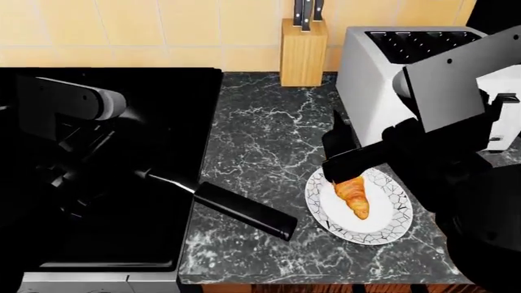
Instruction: Pick the croissant and place it on the pan. Then turn on the stove to warm the croissant.
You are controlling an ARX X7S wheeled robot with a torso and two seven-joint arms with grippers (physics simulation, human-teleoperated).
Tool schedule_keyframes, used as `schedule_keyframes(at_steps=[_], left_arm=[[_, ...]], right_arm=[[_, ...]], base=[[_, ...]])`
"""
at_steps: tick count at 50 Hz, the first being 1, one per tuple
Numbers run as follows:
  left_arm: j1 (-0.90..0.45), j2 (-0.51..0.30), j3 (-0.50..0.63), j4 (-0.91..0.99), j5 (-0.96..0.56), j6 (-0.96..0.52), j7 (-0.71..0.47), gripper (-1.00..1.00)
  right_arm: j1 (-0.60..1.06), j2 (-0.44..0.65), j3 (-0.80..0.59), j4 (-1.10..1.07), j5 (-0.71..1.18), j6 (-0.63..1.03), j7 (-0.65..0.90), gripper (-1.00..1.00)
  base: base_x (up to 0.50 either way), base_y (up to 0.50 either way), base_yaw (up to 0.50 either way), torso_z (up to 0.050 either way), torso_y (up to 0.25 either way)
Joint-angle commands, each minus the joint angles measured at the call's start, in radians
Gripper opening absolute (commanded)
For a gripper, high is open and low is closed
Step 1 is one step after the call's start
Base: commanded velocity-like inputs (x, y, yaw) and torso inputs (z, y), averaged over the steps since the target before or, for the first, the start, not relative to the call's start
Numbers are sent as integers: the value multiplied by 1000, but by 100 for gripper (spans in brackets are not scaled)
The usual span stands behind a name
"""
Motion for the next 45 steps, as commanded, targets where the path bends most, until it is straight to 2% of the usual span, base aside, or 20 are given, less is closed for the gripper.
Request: schedule_keyframes(at_steps=[1,8,20,34,45], left_arm=[[0,-5,17,-7,3,18,8,100],[5,-8,40,-31,23,47,22,100],[11,-13,71,-65,48,76,34,100],[2,-16,97,-97,60,100,51,100],[1,-17,101,-106,59,107,50,100]], right_arm=[[33,25,-67,23,70,-8,56,100],[138,82,-241,159,303,-52,193,100],[288,99,-399,320,418,-26,216,100],[266,128,-446,377,490,-111,209,100],[198,128,-431,403,433,-130,143,100]], base=[[0,0,0,0,0],[0,0,0,0,0],[0,0,0,0,0],[0,0,0,0,0],[0,0,0,0,0]])
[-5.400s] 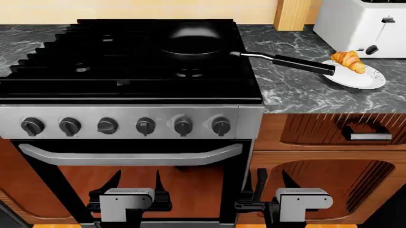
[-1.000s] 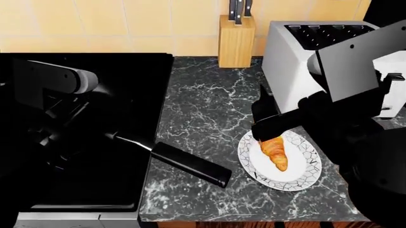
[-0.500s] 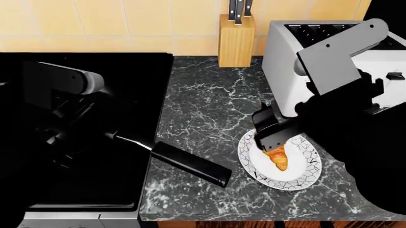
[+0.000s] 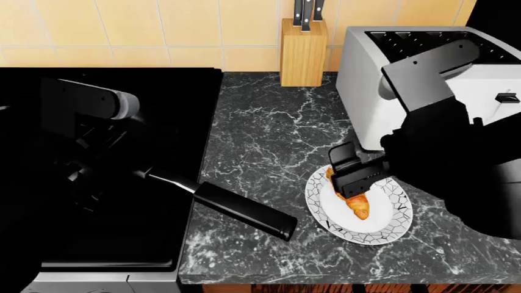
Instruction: Pick the croissant and place it on the pan. Then turn on the stove to warm the croissant.
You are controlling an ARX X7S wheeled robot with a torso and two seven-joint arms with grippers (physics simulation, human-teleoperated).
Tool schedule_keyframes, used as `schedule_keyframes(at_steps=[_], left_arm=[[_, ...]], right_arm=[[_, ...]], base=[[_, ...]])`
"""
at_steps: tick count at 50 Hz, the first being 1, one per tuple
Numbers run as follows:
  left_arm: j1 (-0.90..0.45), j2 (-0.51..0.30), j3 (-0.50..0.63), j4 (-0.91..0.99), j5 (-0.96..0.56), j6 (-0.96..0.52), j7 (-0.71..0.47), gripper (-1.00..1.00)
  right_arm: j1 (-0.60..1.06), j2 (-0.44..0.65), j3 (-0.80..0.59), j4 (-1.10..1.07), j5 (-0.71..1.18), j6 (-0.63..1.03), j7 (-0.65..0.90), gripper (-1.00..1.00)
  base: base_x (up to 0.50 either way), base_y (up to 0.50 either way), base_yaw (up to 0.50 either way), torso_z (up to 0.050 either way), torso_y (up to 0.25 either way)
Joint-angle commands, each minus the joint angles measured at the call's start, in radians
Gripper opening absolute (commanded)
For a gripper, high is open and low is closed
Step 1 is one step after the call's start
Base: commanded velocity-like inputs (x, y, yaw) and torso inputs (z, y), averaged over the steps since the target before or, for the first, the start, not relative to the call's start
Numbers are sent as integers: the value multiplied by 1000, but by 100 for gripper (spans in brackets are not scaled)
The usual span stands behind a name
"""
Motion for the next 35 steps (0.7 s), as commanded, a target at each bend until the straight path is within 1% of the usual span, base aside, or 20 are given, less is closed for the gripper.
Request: schedule_keyframes(at_steps=[1,16,21,35], left_arm=[[-4,0,8,-18,2,12,3,100],[3,1,-5,-21,-8,30,3,100],[-4,-7,11,-18,8,47,10,100],[-16,-11,19,-30,8,54,12,100]], right_arm=[[-52,6,-2,36,-33,-28,-52,100],[-85,-32,3,89,-167,-8,-150,100],[-83,-47,-1,113,-212,6,-188,100],[-88,-65,-25,145,-252,19,-233,100]], base=[[0,0,0,0,0],[0,0,0,0,0],[0,0,0,0,0],[0,0,0,0,0]])
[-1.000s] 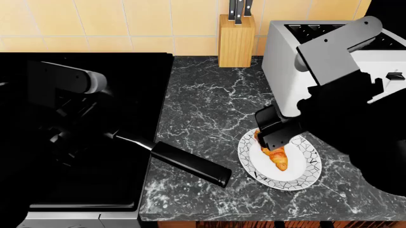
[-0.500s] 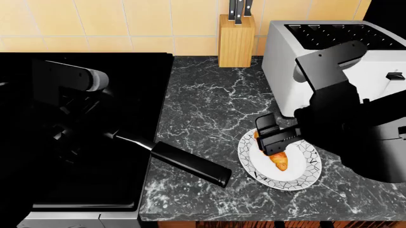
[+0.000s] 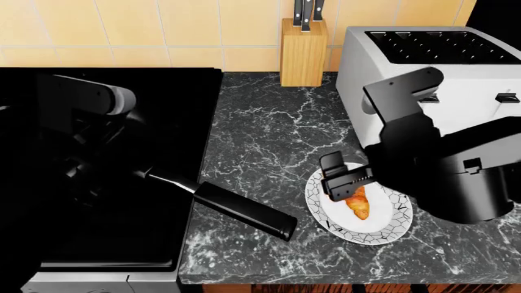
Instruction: Pick the croissant and place it on the pan. Then turn on the stove to warm the croissant.
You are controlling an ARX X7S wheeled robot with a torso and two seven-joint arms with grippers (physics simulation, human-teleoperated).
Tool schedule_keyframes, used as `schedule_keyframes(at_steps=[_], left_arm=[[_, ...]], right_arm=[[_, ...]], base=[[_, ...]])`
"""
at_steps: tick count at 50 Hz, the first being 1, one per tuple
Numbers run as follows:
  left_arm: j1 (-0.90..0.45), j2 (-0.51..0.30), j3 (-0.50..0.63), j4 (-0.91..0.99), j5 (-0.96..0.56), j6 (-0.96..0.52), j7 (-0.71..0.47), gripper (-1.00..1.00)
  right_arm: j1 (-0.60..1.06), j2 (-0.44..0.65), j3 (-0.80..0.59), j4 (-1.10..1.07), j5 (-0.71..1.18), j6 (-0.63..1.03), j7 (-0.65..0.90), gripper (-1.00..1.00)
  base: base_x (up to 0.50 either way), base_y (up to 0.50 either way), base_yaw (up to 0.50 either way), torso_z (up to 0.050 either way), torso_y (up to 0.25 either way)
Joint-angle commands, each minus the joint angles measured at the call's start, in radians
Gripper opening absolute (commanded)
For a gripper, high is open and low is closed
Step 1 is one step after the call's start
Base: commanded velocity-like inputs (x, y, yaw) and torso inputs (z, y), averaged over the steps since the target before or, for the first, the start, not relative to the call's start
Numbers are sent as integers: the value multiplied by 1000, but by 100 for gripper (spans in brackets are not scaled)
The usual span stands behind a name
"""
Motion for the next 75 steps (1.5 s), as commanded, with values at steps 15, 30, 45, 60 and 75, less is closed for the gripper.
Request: schedule_keyframes(at_steps=[15,30,45,60,75], left_arm=[[-22,-7,18,-12,0,9,-3,100],[-18,-10,17,-4,-11,6,-13,100],[-15,-14,15,-1,-23,3,-22,100],[-15,-15,25,-15,-17,18,-20,100],[-19,-18,30,-26,-18,24,-22,100]], right_arm=[[-12,-8,-33,46,-72,23,-76,100],[-19,-12,-53,68,-113,36,-128,100],[-33,-20,-67,75,-157,37,-183,100],[-43,-20,-80,95,-213,31,-236,100],[-41,-30,-104,125,-235,36,-272,100]], base=[[0,0,0,0,0],[0,0,0,0,0],[0,0,0,0,0],[0,0,0,0,0],[0,0,0,0,0]])
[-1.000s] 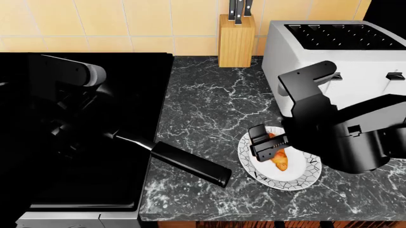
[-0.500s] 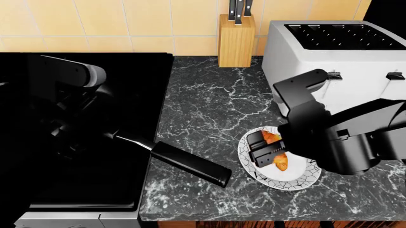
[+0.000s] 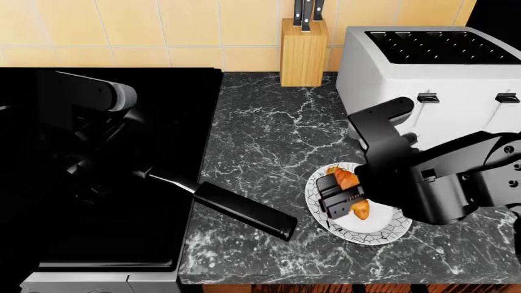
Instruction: Pick the croissant and place it on the pan. Then turn on the stove to warm the croissant.
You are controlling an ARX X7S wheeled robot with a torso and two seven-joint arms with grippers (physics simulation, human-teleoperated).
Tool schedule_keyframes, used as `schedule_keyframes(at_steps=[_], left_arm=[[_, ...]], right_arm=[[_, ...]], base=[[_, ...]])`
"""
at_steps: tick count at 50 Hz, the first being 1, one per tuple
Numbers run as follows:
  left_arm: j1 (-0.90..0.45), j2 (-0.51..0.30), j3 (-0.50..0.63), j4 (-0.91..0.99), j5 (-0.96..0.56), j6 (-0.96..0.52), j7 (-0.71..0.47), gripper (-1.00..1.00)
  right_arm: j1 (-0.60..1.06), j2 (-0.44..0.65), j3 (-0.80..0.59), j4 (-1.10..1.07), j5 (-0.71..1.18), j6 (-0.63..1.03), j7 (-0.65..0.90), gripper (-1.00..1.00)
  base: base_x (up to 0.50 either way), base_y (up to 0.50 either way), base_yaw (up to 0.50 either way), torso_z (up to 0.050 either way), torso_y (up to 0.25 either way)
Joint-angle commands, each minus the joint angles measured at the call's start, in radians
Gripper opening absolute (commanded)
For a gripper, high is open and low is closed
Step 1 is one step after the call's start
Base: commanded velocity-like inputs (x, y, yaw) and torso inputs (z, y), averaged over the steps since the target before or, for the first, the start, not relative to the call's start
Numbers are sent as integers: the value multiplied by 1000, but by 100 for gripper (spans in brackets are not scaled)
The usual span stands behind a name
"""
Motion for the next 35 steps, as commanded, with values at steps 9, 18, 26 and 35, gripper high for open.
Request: schedule_keyframes(at_steps=[9,18,26,35], left_arm=[[-3,-5,1,-8,-3,7,-7,100],[-5,-7,8,-11,-3,11,-7,100],[-4,-9,8,-13,-4,15,-9,100],[-3,-13,12,-16,-2,21,-9,100]], right_arm=[[-4,-3,-25,17,-17,3,-34,100],[-2,1,-35,18,-28,1,-37,100],[-1,1,-42,21,-36,-4,-42,100],[2,4,-47,11,-51,-8,-51,-100]], base=[[0,0,0,0,0],[0,0,0,0,0],[0,0,0,0,0],[0,0,0,0,0]])
